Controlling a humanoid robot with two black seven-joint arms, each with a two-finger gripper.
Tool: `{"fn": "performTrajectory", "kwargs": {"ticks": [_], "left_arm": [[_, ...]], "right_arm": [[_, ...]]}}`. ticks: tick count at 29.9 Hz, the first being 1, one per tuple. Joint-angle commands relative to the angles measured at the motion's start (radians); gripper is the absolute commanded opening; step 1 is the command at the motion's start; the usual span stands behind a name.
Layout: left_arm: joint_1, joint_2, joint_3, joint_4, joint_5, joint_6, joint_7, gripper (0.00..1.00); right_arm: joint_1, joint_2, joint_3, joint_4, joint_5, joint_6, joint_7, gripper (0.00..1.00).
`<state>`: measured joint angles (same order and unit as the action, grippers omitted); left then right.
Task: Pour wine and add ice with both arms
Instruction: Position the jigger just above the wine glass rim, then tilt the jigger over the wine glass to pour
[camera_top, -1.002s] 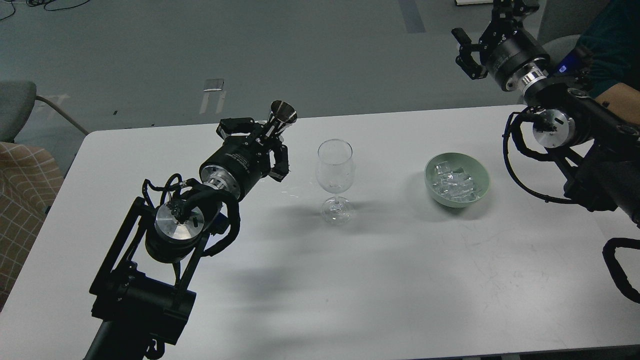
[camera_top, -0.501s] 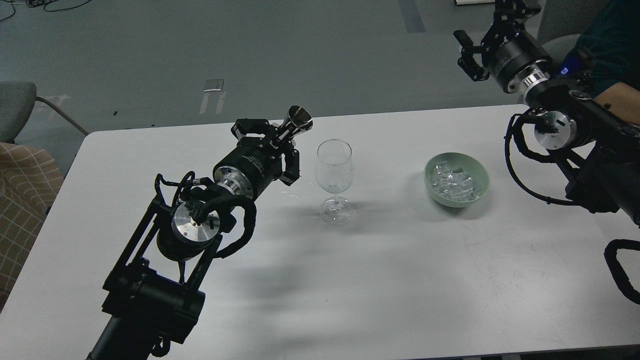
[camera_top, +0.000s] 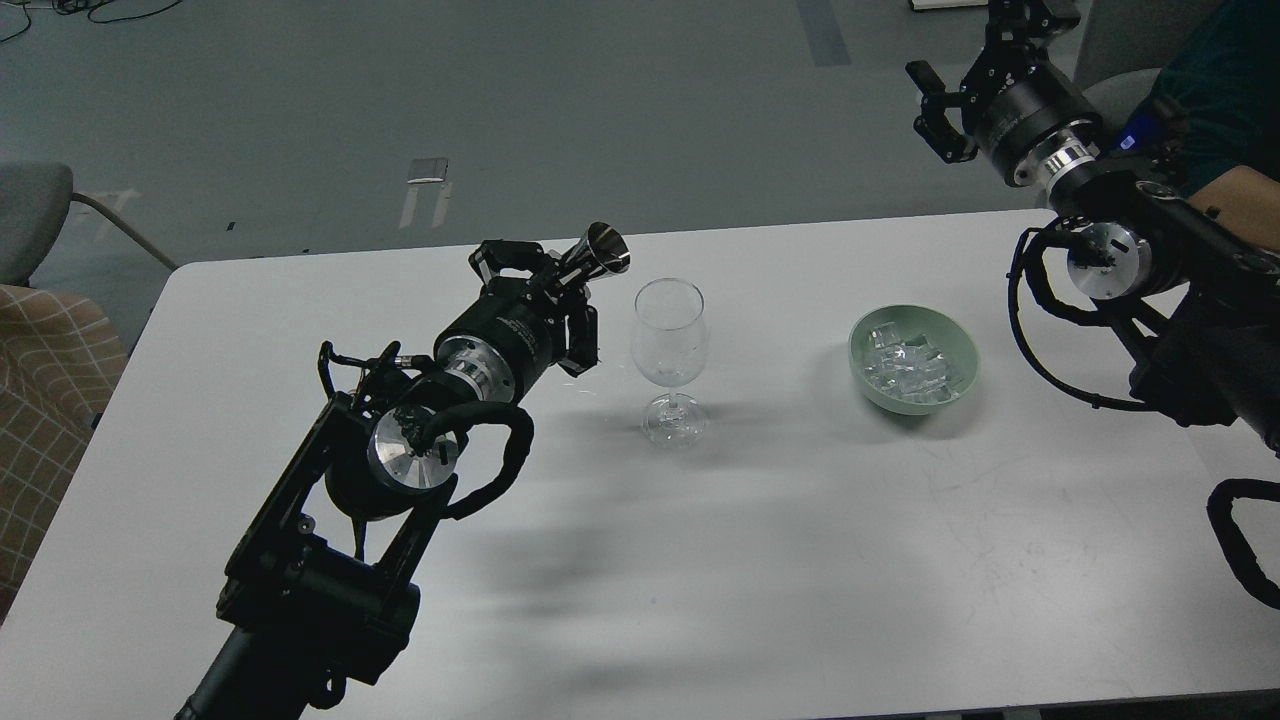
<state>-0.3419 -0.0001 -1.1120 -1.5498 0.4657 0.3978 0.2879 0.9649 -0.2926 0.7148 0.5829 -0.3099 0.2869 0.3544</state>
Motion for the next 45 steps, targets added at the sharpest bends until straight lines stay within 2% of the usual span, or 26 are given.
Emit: {"fn": "performTrajectory", "kwargs": {"ticks": [1,45], "left_arm": [[-0.002,0.0,0.017,-0.001,0.034,-0.002,-0.001,0.03],[-0.016,0.0,0.058,-0.004,0.251,-0.031,-0.019,0.03]], "right_arm": [[0.0,-0.002,0.0,0.0,0.0,0.0,0.0,1.0],[-0.005,-0.002,0.0,0.0,0.0,-0.014,0.0,1.0]]}}
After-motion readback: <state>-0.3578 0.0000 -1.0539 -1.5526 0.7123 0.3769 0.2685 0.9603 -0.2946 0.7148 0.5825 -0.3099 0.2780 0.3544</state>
